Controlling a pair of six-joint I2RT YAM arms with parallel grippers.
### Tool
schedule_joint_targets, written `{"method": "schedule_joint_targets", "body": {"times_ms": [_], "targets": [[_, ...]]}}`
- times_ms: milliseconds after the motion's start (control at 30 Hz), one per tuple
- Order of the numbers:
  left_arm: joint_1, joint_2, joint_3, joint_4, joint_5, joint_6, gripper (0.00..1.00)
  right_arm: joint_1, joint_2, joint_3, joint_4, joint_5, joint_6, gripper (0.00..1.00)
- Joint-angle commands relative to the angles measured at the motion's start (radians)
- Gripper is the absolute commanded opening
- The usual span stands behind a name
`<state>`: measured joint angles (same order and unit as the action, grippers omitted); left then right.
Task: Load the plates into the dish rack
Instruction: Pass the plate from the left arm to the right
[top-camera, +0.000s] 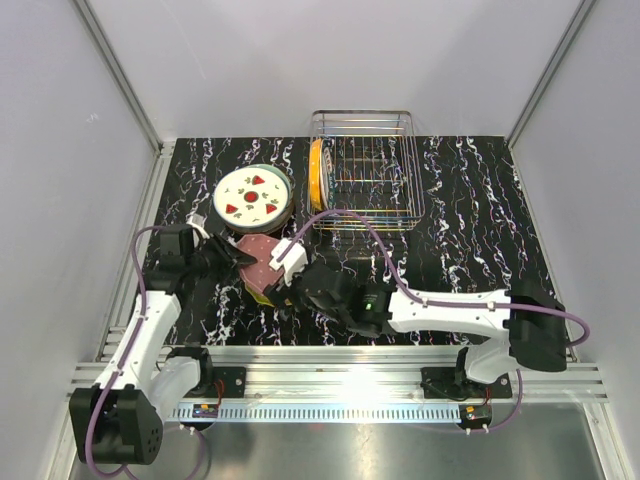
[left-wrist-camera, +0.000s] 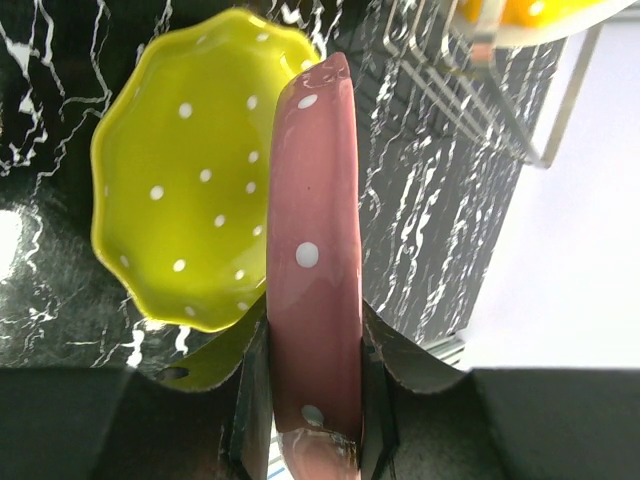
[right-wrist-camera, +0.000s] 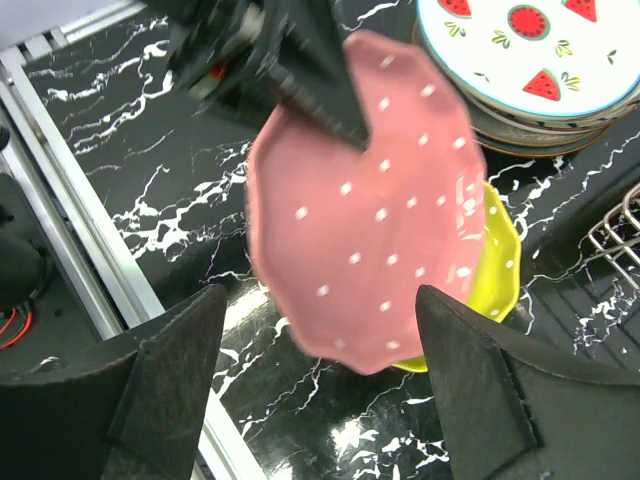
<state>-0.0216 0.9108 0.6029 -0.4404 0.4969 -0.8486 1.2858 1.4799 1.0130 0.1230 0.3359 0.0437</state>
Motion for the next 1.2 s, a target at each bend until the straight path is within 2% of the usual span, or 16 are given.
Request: {"method": "schedule_joint_targets", "body": {"times_ms": [0, 133, 267, 433, 600, 833, 867, 967, 1000, 1067, 1100, 1167], "targets": [[0.000, -0.029, 0.101, 0.106, 0.046, -0.084, 0.07, 0.038, 0.023, 0.013, 0.049, 0.074, -0.039, 0.84], [0.000, -0.033, 0.109, 0.111, 0.054, -0.116, 0.08, 0.049, 0.025, 0.016, 0.063, 0.066, -0.082, 0.85], [0.000, -0.041, 0.110, 0.124, 0.071, -0.148, 0.12, 0.050, 0.094, 0.062, 0.046, 0.133, -0.133, 0.86], [0.000, -0.053, 0.129, 0.111, 0.088, -0.178, 0.12, 0.072, 0.167, 0.108, 0.053, 0.216, -0.186, 0.88], [0.000, -0.067, 0.141, 0.092, 0.112, -0.194, 0.13, 0.079, 0.235, 0.162, 0.052, 0.337, -0.237, 0.83], [0.000, -0.116, 0.124, 0.081, 0.138, -0.251, 0.16, 0.083, 0.263, 0.193, 0.052, 0.396, -0.314, 0.54], [0.000, -0.121, 0.107, 0.104, 0.146, -0.279, 0.16, 0.086, 0.272, 0.193, 0.055, 0.402, -0.323, 0.47], [0.000, -0.124, 0.087, 0.140, 0.173, -0.306, 0.17, 0.095, 0.275, 0.188, 0.079, 0.422, -0.358, 0.35], [0.000, -0.122, 0.084, 0.138, 0.173, -0.308, 0.21, 0.096, 0.273, 0.188, 0.084, 0.422, -0.364, 0.28], [0.000, -0.112, 0.087, 0.138, 0.172, -0.297, 0.27, 0.099, 0.264, 0.185, 0.092, 0.423, -0.373, 0.23], [0.000, -0.107, 0.090, 0.135, 0.167, -0.285, 0.29, 0.101, 0.263, 0.187, 0.092, 0.420, -0.383, 0.14], [0.000, -0.095, 0.094, 0.132, 0.157, -0.264, 0.39, 0.101, 0.255, 0.191, 0.090, 0.423, -0.392, 0.06]]}}
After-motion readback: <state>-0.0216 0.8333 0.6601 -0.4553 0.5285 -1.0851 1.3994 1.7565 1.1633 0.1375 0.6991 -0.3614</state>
